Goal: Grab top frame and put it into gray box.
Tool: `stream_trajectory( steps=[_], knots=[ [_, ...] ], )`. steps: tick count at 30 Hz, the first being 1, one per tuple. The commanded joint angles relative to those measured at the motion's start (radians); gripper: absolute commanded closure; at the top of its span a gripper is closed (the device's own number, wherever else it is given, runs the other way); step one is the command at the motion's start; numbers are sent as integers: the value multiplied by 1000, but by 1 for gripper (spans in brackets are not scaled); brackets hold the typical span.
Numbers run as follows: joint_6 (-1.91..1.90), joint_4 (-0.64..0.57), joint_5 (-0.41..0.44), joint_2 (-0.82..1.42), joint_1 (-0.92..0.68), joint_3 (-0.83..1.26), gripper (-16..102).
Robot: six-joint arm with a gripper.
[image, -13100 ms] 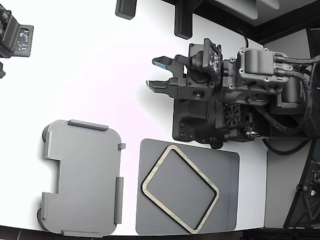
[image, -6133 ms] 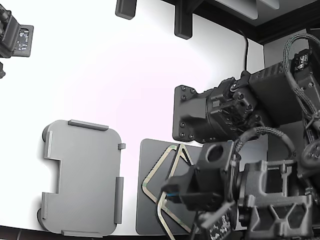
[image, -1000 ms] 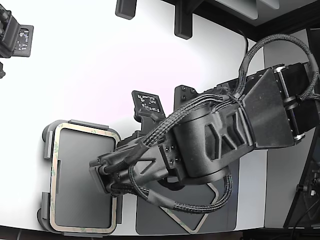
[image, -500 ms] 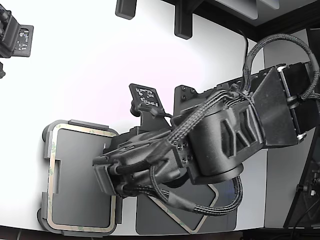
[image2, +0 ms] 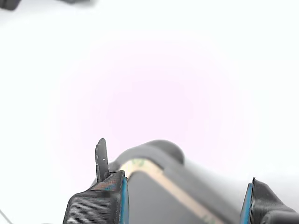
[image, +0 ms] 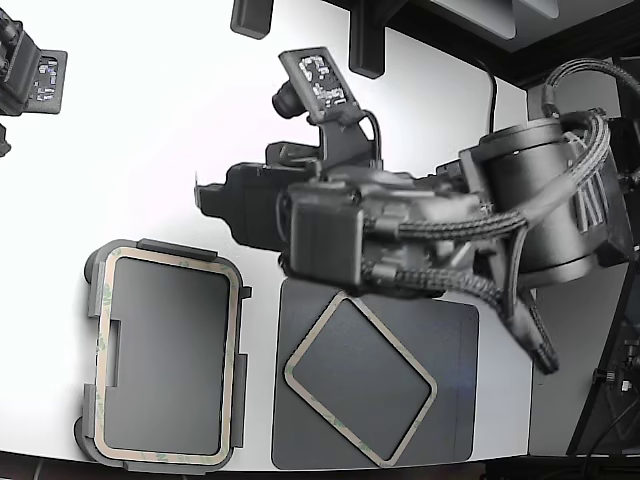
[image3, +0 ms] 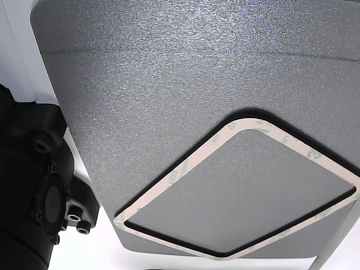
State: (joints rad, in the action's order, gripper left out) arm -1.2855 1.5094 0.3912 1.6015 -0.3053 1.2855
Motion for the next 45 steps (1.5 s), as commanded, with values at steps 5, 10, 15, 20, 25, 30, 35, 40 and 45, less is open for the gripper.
stream_trajectory(
  steps=[5, 10, 15, 20, 25, 30, 35, 40, 45],
  knots=[
    [653, -230, -101, 403, 120, 387, -14],
    [962, -390, -252, 666, 235, 693, -14],
    [1147, -512, -327, 893, 328, 960, -14],
    [1183, -534, -334, 1057, 370, 1118, -14],
    [1178, -546, -334, 1184, 373, 1241, -14],
    [1187, -555, -322, 1281, 341, 1331, -14],
    [1175, -545, -304, 1353, 341, 1353, -14],
    [1170, -543, -296, 1353, 341, 1353, -14],
    [1170, -543, -296, 1353, 341, 1353, -14]
  ],
)
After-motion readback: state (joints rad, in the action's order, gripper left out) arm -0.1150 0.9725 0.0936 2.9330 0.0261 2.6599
